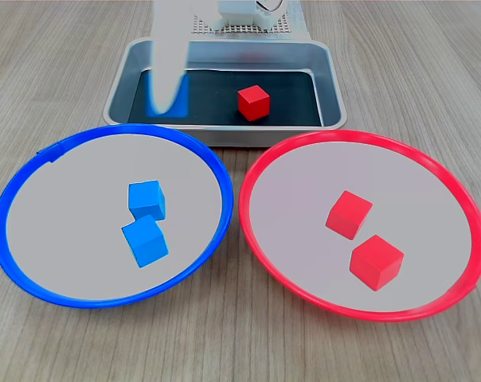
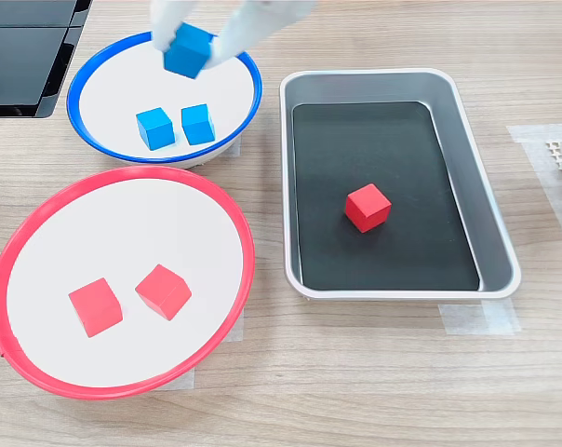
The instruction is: Resolve any anomalies and move all blocks to matching dishes
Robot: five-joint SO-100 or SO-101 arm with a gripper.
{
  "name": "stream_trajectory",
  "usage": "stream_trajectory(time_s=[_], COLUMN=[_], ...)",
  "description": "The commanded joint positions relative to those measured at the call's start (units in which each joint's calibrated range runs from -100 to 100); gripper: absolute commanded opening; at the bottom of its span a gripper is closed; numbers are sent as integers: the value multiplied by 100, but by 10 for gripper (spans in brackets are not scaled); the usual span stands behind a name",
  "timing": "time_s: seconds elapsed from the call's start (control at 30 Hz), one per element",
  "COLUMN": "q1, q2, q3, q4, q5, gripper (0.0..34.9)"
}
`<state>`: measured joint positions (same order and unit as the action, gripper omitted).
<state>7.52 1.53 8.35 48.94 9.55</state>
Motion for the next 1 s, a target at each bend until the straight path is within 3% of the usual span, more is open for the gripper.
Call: stream_trajectory(time_s=[0.0,0.17,0.33,0.43,0.5,0.53,0.63,0.77,0.97], q1=[391,730,881,956,975,975,975,918,542], q2=[695,1829,2111,2264,2290,2290,2162,1625,294], q3=[-785,-1613,-1285,-1194,-1231,-1231,-1158,-839,-412], q4=[-622,-862,-1390,-1539,-1547,-1547,-1547,-1258,756], q5=[10,376,698,786,786,786,791,752,620], gripper=[0,0,3,120,166,173,138,119,98])
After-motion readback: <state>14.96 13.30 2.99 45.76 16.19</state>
